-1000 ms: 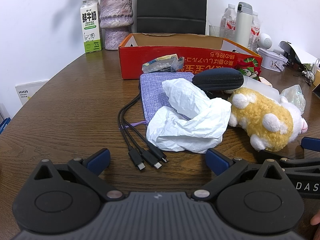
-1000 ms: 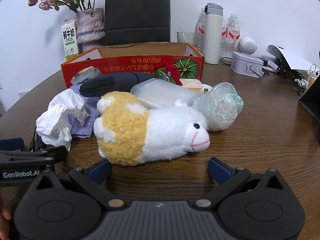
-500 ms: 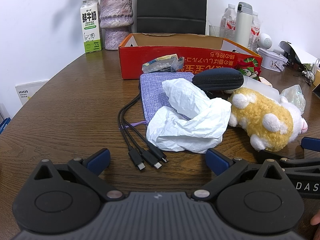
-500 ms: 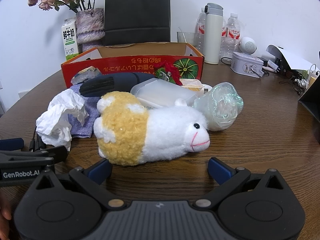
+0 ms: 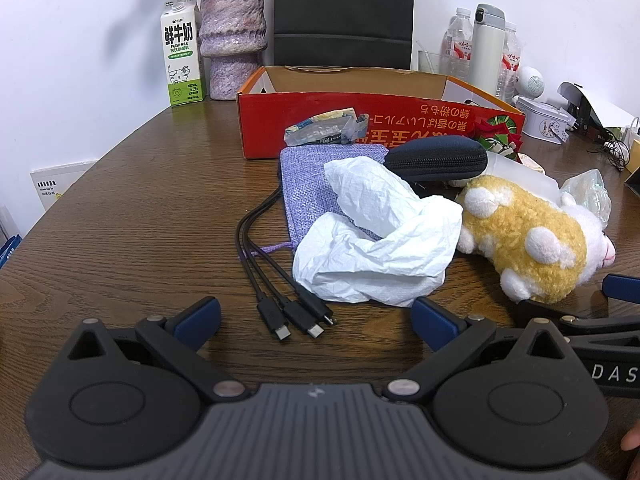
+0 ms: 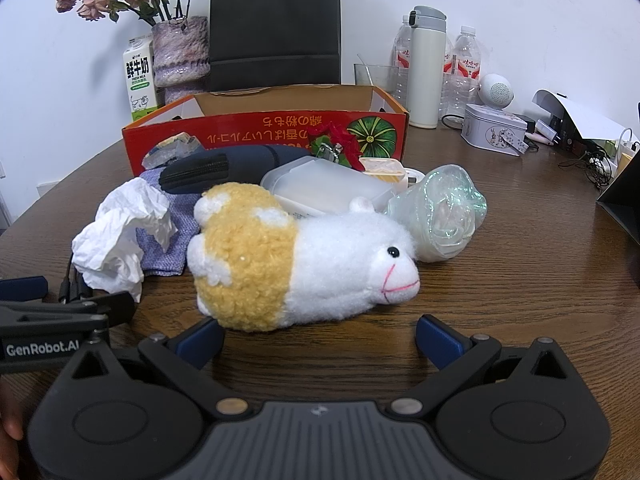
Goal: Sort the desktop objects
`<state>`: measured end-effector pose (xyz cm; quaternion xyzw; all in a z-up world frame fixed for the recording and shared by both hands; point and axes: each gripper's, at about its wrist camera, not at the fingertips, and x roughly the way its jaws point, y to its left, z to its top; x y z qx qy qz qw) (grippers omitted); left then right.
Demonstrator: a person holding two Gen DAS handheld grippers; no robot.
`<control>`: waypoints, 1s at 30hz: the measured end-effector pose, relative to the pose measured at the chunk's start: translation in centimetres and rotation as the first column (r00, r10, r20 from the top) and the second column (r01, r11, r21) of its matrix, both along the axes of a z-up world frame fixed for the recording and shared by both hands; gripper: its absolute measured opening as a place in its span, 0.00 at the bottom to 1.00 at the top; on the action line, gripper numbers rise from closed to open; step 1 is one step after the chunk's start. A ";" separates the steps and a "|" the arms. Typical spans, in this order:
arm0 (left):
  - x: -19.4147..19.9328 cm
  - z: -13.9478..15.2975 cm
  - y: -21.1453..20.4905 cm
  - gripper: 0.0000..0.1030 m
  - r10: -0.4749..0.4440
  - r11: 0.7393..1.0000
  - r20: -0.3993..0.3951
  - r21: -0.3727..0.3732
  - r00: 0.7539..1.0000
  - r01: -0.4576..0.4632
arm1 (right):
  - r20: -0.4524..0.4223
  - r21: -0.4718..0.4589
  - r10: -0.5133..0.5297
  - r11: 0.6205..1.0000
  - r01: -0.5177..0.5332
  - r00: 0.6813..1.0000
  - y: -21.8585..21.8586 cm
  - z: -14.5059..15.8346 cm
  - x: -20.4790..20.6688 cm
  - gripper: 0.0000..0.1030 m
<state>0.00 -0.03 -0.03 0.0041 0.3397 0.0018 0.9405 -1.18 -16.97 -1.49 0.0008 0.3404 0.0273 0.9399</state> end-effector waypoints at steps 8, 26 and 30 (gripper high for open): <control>0.0 0.0 0.0 1.00 0.000 1.000 0.000 0.000 1.000 0.000 | 0.000 0.000 0.000 1.000 0.000 1.000 0.0 0.0 0.0 1.00; 0.0 0.0 0.0 1.00 0.002 1.000 0.000 -0.002 1.000 -0.002 | -0.002 -0.008 0.003 1.000 -0.003 1.000 0.1 -0.1 0.0 1.00; 0.0 -0.1 0.0 1.00 0.000 1.000 0.000 0.000 1.000 0.000 | -0.002 -0.011 0.016 1.000 -0.016 1.000 0.2 0.0 -0.1 1.00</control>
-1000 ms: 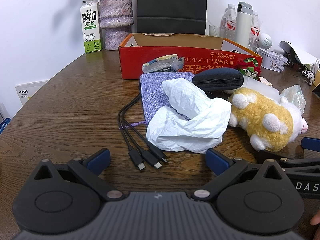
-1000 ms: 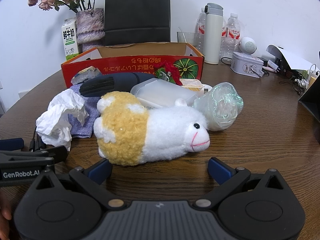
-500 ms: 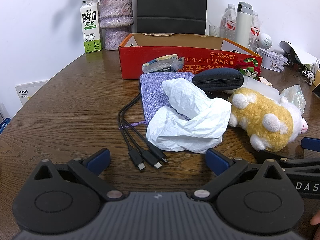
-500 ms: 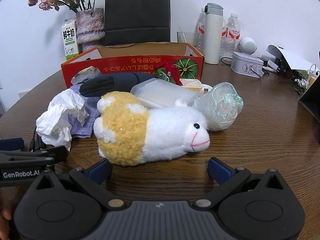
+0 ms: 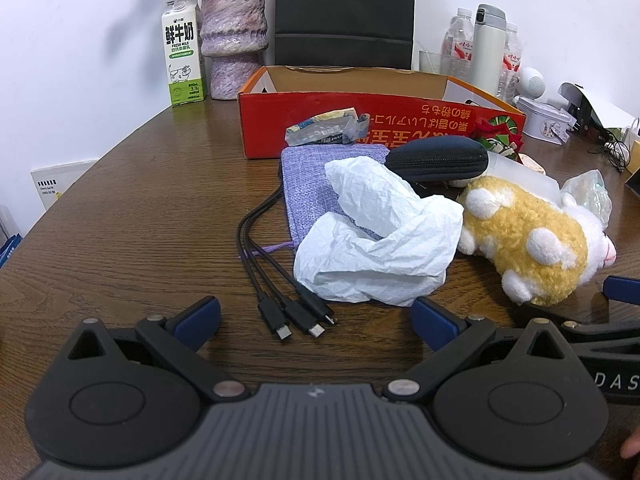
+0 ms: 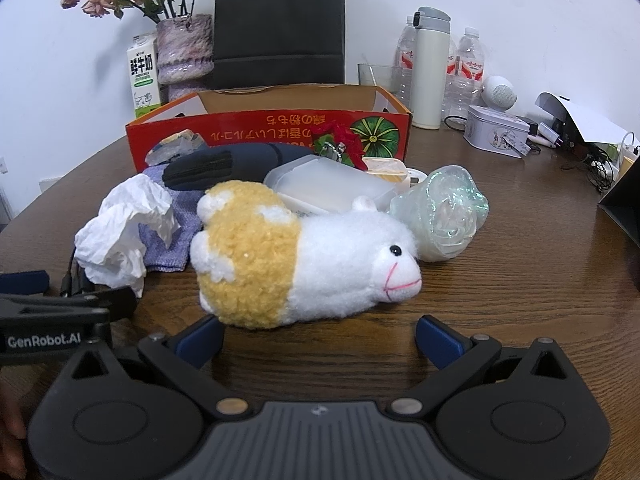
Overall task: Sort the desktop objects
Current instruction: 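Grasp the white tissue with the left tool while the right tool grasps the plush sheep, then carry tissue and plush sheep into the red box and open both tools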
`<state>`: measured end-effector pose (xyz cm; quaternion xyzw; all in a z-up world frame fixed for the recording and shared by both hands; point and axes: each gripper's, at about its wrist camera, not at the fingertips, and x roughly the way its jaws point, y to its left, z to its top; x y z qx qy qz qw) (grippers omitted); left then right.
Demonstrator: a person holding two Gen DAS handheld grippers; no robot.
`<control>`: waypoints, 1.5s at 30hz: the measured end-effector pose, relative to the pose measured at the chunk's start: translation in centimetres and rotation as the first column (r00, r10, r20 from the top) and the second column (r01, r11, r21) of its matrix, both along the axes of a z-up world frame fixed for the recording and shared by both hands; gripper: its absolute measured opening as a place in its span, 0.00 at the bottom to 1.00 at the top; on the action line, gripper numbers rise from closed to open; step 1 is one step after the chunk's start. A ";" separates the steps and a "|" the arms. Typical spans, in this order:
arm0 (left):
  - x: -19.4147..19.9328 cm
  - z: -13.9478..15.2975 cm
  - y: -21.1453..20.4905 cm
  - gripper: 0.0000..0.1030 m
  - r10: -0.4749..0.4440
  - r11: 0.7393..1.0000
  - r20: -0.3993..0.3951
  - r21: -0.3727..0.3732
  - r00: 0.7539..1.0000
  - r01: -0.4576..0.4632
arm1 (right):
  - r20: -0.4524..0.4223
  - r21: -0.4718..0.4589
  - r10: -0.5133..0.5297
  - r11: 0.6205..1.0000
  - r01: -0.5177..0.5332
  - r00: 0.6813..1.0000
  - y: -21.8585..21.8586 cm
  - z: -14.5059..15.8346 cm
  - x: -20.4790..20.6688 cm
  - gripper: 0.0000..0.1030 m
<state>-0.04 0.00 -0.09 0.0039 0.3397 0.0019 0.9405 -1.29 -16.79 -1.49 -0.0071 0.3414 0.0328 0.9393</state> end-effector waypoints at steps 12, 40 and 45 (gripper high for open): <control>-2.4 3.2 1.1 1.00 -0.107 0.990 0.131 -0.073 0.986 0.117 | 0.054 0.024 0.226 0.974 -0.227 0.973 -2.5 1.9 -3.0 0.92; -7.7 3.3 1.9 0.06 -0.198 0.949 0.083 -0.232 0.977 0.212 | -0.009 -0.068 0.419 0.906 -0.418 0.908 0.3 4.2 -5.7 0.62; -8.6 3.6 3.7 0.05 -0.160 0.948 0.112 -0.258 0.981 0.184 | -0.015 -0.143 0.502 0.855 -0.499 0.865 3.1 3.6 -4.4 0.43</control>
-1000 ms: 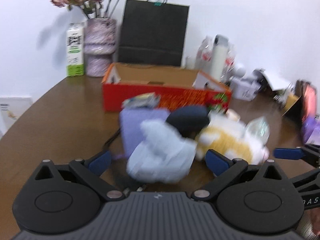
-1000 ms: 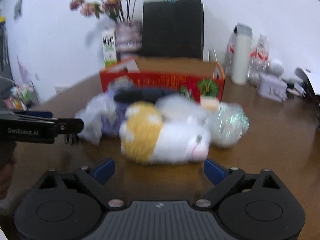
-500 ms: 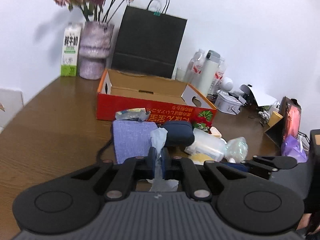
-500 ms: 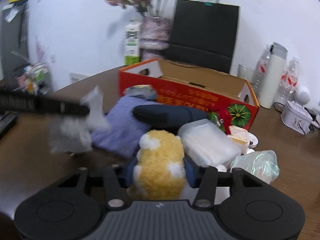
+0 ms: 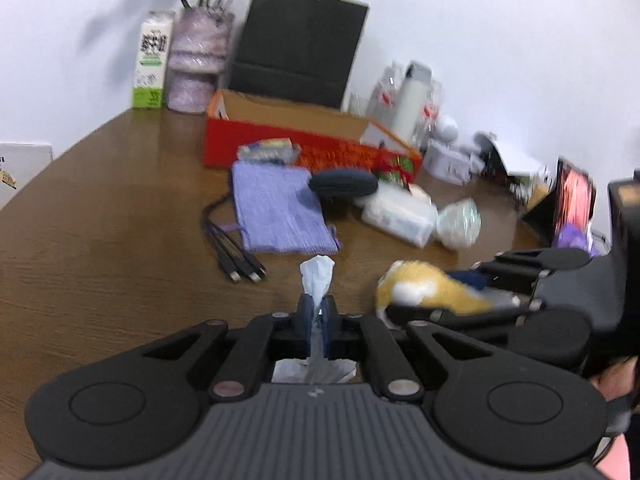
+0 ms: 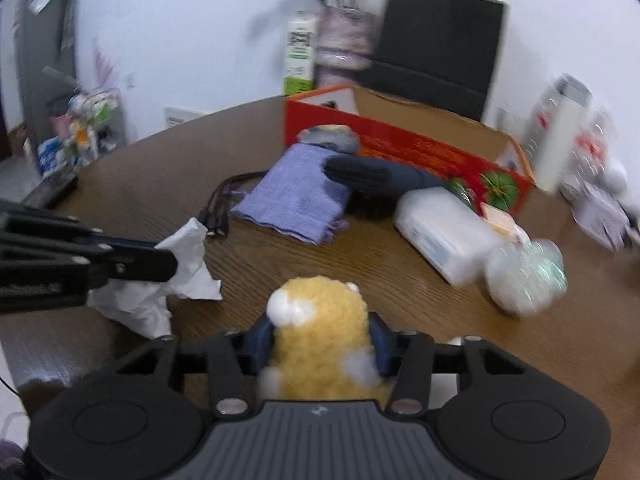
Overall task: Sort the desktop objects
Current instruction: 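Carry tissue and plush sheep into the red box and open both tools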
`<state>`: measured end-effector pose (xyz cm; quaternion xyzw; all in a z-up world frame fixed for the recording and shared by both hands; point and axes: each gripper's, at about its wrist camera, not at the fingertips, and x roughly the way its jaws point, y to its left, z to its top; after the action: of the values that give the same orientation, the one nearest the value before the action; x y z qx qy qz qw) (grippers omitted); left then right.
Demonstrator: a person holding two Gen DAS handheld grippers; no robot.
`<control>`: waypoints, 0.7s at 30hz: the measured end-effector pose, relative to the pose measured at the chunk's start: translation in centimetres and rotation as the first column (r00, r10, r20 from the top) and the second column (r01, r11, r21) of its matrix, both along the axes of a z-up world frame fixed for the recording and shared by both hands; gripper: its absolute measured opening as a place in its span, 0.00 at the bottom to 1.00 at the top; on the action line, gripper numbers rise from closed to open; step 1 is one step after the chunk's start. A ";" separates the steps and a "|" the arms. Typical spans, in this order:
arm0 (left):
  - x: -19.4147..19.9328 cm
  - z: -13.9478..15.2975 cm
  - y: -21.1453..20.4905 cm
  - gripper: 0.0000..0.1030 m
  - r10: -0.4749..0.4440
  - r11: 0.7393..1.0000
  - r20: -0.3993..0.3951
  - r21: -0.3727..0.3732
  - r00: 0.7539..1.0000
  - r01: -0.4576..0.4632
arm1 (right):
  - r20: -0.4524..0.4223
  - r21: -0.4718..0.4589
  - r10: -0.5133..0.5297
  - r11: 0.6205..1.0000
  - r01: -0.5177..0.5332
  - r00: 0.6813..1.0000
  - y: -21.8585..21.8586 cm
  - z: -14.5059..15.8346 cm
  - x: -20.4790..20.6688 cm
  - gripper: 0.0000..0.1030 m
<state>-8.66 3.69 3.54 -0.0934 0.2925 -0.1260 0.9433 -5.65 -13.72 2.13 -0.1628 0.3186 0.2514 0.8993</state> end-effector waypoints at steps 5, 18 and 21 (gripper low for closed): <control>-0.6 0.8 1.9 0.05 0.032 0.999 0.046 -0.015 0.998 -0.032 | 0.129 -0.274 0.183 0.951 -0.142 0.975 1.5 1.0 -4.0 0.55; 0.4 0.6 2.1 0.05 -0.006 0.997 0.057 -0.077 0.998 0.010 | -0.511 0.421 -0.414 0.643 0.640 0.753 -11.1 -0.3 1.8 0.82; 0.6 1.1 2.0 0.05 0.006 0.998 0.063 -0.064 0.998 -0.002 | -0.445 0.372 -0.425 0.713 0.595 0.788 -8.9 -0.9 4.1 0.67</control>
<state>-8.02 5.71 4.61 -0.1202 0.2583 -0.1362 0.9488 -1.56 -22.63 1.23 0.2123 0.4207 0.0855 0.8779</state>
